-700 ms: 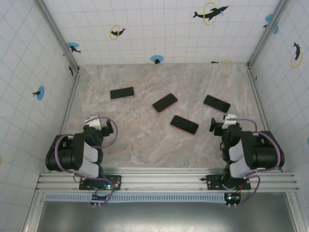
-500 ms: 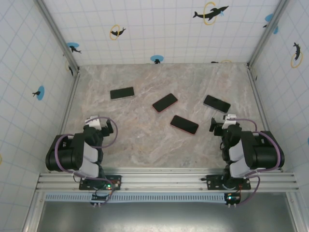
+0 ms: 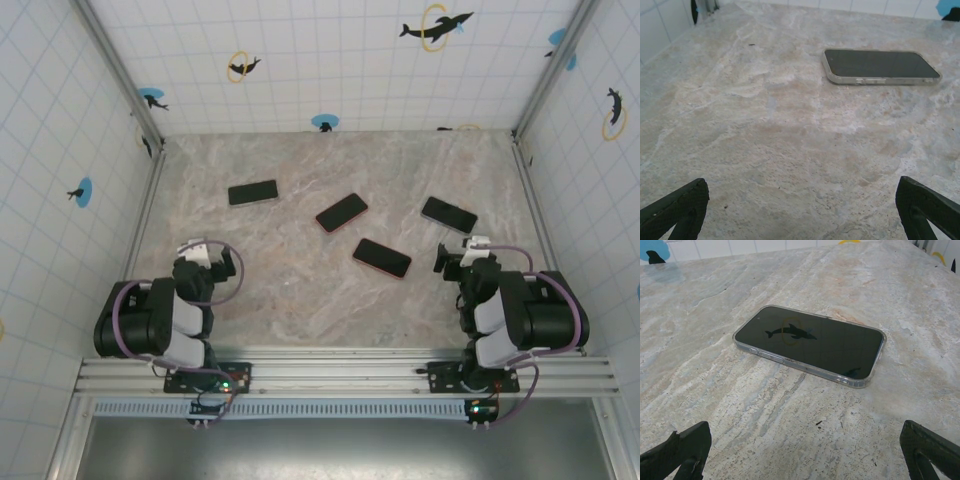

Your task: Take the phone out of the phone case

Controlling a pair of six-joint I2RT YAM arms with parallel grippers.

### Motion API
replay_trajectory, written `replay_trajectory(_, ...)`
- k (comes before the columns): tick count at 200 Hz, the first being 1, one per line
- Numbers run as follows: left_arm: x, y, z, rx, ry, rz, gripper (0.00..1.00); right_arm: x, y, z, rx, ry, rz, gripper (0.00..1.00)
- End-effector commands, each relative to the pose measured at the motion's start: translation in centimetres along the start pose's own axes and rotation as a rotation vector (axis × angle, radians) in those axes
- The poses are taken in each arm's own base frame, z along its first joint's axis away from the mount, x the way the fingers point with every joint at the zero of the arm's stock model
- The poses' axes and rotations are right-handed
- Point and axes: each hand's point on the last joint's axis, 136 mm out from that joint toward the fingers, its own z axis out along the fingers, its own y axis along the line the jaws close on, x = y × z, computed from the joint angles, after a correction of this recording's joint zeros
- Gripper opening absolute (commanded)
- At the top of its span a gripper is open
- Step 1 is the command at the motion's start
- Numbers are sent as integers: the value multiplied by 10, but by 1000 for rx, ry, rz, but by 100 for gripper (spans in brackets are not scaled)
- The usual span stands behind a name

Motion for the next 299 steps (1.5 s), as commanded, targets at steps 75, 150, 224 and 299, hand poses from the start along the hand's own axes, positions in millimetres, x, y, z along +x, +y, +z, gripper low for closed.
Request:
replay_trajectory(75,-64,-28,34,123,204,-64,98,-44,50,-1,-257,16,-10,99)
replay_trajectory(150,-78,-82,72,528,290,406,98,-80,143,-17,-644,115,-114,99)
replay_trajectory(224,-75,-92,135,715,348,609,98,-91,180,-30,-788,187,-185,99)
replay_trajectory(299,-39,-86,173,810,472,736,97,-73,182,-32,-820,296,-207,99)
